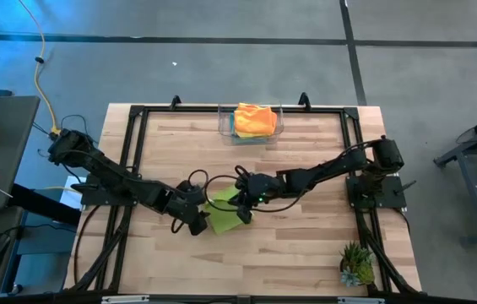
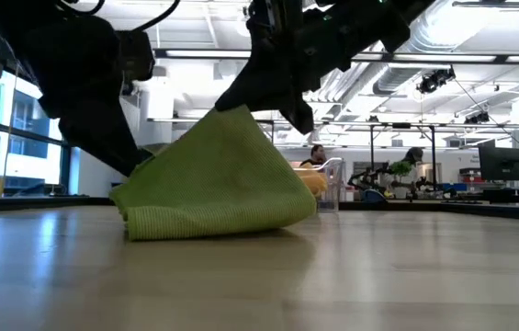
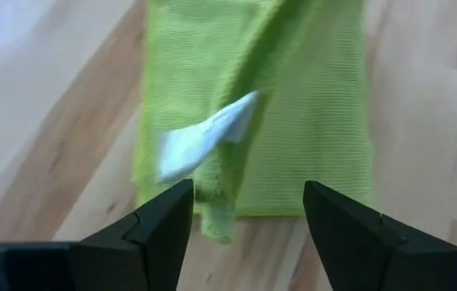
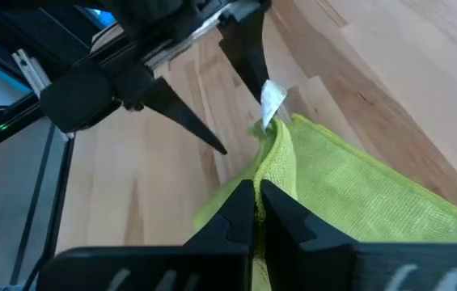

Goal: Fold microfiber towels
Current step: Fold the green towel, then put the green towel into the transparent bin

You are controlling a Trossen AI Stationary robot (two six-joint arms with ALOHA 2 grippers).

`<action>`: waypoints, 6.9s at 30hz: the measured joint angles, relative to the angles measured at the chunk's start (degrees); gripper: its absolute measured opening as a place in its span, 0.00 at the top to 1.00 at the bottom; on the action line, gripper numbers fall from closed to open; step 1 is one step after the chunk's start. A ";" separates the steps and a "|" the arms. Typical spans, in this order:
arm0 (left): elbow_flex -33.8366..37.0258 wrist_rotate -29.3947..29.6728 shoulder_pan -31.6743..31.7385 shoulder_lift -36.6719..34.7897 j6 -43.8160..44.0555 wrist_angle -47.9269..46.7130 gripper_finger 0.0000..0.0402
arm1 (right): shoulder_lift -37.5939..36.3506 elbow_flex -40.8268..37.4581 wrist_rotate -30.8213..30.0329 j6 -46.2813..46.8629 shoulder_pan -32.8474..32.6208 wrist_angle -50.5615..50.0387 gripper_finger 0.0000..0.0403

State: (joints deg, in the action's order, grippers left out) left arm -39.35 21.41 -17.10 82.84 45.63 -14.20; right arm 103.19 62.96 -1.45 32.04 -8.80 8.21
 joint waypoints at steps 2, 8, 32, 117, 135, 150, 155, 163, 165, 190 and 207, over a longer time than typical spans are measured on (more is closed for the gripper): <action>0.00 -1.01 0.00 0.51 -2.59 2.08 0.46 | -0.16 0.00 0.02 -0.11 -0.02 0.25 1.00; -0.02 0.51 0.00 2.89 -2.86 3.01 0.60 | -1.62 -0.04 0.02 -0.99 0.00 0.83 1.00; -0.07 2.53 -0.25 2.08 10.24 -4.32 1.00 | 0.24 -0.04 -4.69 0.04 3.23 -5.47 1.00; -9.83 5.46 -7.82 19.26 -15.37 -1.50 0.85 | -11.69 -0.09 -13.16 -2.54 -0.69 -17.49 0.91; -15.40 5.93 -8.08 17.26 -5.48 1.49 0.99 | -6.79 -0.07 2.16 -19.24 -10.38 -17.91 0.38; -15.39 1.11 -4.22 16.57 -1.69 10.20 1.00 | 1.43 -0.07 -9.56 -28.78 -11.63 -10.40 0.41; -15.39 0.61 -4.28 16.57 -1.84 10.73 1.00 | 3.18 -0.07 -9.93 -29.71 -11.19 -11.03 0.49; -15.39 0.19 -4.28 16.57 -1.71 11.81 1.00 | 4.51 -0.07 -8.56 -31.99 -10.88 -9.96 0.73; -15.39 0.17 -4.24 16.57 -1.89 12.15 1.00 | 4.51 -0.07 -8.55 -31.96 -10.53 -9.99 0.80; -6.34 11.98 -6.10 -20.15 0.34 -7.55 0.73 | -5.01 -0.04 3.49 -15.47 1.60 -5.70 1.00; 6.50 24.76 -11.06 -46.65 -5.47 -6.49 0.99 | -3.88 17.48 11.37 5.00 29.59 -17.68 1.00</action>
State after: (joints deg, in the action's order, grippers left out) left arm -32.85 46.18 -28.16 36.20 40.16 -20.68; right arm 99.31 80.44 9.92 37.04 20.80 -9.46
